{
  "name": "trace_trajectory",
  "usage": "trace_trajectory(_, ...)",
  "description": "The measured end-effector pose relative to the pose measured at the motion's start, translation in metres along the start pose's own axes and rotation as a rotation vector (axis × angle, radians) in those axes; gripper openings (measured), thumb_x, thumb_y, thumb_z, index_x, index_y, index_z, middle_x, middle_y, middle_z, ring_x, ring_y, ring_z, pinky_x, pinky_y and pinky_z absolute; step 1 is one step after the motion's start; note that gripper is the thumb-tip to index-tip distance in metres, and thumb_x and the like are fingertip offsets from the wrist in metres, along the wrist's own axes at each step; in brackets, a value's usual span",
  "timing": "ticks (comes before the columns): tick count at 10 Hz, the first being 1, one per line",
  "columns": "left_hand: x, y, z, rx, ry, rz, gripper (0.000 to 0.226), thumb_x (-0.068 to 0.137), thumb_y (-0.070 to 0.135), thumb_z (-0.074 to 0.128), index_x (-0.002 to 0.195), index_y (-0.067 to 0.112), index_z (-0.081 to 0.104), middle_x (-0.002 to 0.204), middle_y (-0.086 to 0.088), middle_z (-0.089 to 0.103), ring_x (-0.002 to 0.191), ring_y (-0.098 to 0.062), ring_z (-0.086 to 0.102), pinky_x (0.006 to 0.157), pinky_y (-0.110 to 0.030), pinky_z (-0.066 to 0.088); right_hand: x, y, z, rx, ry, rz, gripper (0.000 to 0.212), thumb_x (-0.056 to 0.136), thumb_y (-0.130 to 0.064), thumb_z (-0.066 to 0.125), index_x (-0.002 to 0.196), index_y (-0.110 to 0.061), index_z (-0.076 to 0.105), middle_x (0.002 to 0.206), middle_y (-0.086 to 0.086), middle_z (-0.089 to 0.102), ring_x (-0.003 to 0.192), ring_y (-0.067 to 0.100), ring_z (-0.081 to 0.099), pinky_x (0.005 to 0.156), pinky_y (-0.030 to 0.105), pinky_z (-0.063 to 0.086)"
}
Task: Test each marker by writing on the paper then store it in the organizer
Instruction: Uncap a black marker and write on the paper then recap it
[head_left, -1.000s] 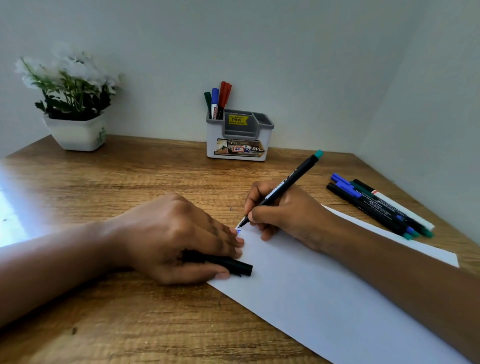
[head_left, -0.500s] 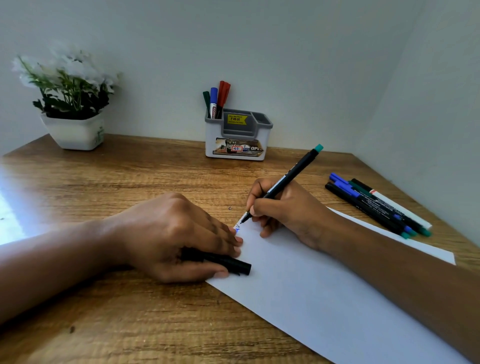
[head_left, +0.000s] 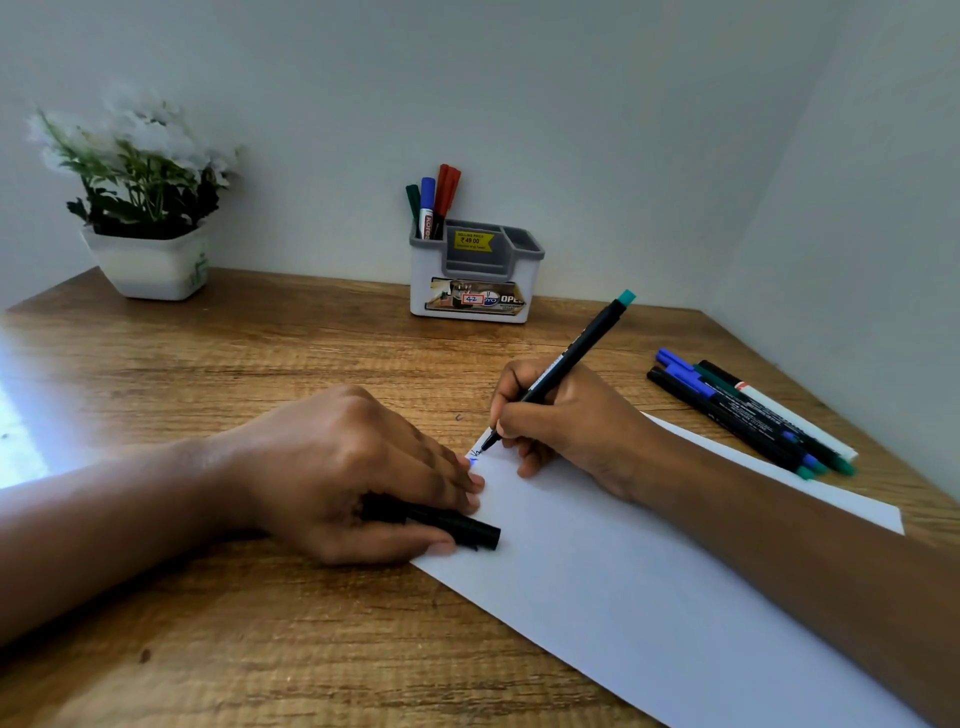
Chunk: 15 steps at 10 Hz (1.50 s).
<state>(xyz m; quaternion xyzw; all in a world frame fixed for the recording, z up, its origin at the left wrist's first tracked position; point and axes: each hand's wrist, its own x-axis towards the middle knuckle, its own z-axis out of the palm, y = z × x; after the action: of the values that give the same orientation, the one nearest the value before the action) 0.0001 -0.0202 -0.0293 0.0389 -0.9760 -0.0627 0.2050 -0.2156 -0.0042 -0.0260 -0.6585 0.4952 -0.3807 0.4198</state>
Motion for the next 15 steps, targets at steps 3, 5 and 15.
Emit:
trace_trajectory(3,0.0,0.0003,0.0004,-0.004,0.003,0.0,0.027,0.087,0.029,0.069,0.108,0.013,0.073,0.11,0.004,0.072,0.108,-0.004,0.064,0.085,-0.028,0.056,-0.0006,-0.0019,0.0013,-0.015,0.032,0.007,0.013,0.08,0.002,0.058,0.07,-0.007,0.06,0.057,0.004,0.055,0.048,0.006,0.052,0.043,0.021,0.047)
trace_trajectory(5,-0.0006,-0.0002,0.0005,0.0,0.002,0.0,0.027,0.088,0.03,0.069,0.108,0.014,0.073,0.11,0.004,0.072,0.108,-0.004,0.064,0.085,-0.028,0.056,-0.0007,-0.0016,0.0018,0.0,0.044,0.02,0.011,0.081,0.0,0.058,0.073,-0.006,0.059,0.06,0.005,0.055,0.05,0.007,0.052,0.044,0.021,0.048)
trace_trajectory(15,0.0008,0.0004,0.0002,0.007,-0.001,0.007,0.027,0.088,0.03,0.068,0.108,0.014,0.073,0.11,0.005,0.072,0.109,-0.002,0.064,0.084,-0.026,0.056,0.0003,-0.0031,0.0027,-0.011,0.087,0.041,0.016,0.081,-0.002,0.058,0.067,-0.009,0.056,0.061,0.008,0.051,0.049,0.007,0.05,0.043,0.022,0.047)
